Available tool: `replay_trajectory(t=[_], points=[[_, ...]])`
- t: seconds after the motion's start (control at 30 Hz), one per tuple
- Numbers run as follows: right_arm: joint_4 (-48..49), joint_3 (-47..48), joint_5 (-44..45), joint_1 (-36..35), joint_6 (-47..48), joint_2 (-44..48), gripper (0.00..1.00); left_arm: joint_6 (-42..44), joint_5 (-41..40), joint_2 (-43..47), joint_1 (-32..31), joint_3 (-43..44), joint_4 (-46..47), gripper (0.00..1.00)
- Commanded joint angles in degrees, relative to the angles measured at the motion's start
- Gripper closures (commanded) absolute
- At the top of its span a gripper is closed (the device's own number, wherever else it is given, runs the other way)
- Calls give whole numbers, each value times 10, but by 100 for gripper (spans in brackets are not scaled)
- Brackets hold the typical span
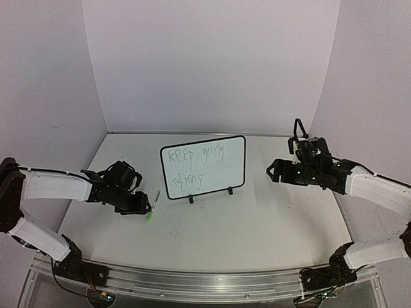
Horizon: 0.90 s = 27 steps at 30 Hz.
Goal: Write a sentence on the whiteboard
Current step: Put down the whiteboard marker at the center of the board, then reset both arms
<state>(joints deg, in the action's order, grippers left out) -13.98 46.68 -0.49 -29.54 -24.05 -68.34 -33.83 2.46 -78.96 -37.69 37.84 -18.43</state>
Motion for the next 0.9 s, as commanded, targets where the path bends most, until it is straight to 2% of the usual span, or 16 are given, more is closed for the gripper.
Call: replay_trajectory(t=[0.0,0.17,0.3,0.5,0.6,0.7,0.87], points=[[4,-2,27,3,14,3,11,19,-19,5,13,28,15,39],[4,2,39,8,23,-7,9,38,-38,8,46,40,28,20],[11,-2,37,35,21,2,6,61,-35,13,108,67,62,9],[61,-44,43,90,40,65,5,107,-24,21,226,121,122,5],[120,-89,64,108,46,121,4,143,-93,45,247,122,180,3],[186,-144,104,114,61,176,4,186,-143,75,248,87,263,1],[274,-230,183,115,105,244,3,230,-212,116,248,-19,389,1]])
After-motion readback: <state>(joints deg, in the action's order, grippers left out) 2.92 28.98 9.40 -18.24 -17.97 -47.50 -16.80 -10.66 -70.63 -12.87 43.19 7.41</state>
